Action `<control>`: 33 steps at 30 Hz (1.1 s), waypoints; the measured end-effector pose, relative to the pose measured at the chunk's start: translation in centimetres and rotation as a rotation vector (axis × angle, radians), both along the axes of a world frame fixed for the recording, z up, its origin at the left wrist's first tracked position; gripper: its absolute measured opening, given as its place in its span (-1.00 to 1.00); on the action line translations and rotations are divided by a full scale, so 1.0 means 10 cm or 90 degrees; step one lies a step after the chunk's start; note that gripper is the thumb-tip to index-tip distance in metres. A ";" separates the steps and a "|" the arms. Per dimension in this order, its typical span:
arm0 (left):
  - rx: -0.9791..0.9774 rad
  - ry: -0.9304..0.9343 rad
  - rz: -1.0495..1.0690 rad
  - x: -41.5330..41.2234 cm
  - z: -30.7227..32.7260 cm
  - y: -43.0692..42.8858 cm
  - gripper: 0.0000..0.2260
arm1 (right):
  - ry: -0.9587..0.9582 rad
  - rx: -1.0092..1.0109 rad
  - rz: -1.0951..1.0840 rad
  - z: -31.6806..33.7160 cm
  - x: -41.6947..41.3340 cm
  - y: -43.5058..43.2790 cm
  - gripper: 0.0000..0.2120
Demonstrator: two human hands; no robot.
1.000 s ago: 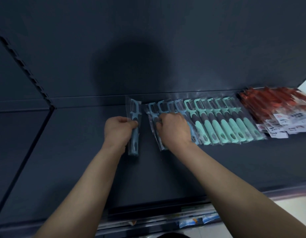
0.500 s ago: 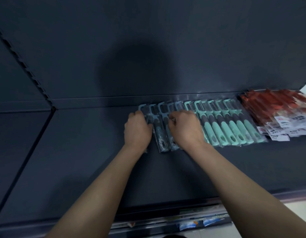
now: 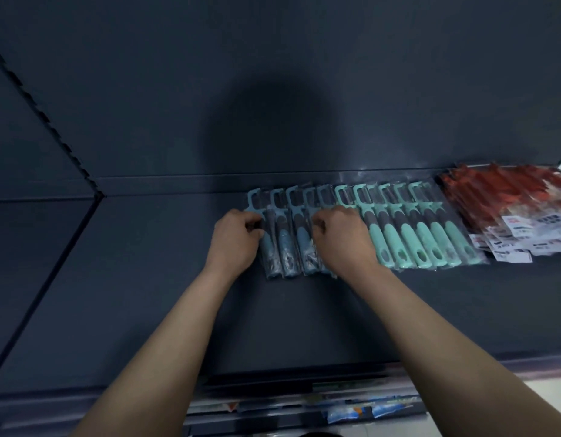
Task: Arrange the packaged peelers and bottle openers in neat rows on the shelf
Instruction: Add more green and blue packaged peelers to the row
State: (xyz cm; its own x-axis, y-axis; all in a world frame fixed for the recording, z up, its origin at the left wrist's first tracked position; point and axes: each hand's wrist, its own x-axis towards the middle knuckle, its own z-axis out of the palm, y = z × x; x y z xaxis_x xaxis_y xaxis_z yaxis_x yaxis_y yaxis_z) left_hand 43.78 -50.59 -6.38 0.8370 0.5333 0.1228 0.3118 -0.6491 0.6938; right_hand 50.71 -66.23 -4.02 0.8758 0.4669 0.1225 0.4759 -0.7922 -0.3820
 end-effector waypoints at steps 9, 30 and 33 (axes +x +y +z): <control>0.022 0.005 -0.012 -0.03 -0.02 -0.13 -0.67 | -0.010 0.000 0.067 -0.04 0.03 -0.07 -0.77; 0.058 0.007 -0.127 -0.11 -0.06 -0.47 -0.67 | -0.063 -0.045 0.275 -0.18 0.23 -0.32 -0.66; 0.089 0.026 -0.103 -0.13 -0.12 -0.50 -0.66 | -0.068 -0.086 0.297 -0.24 0.24 -0.30 -0.62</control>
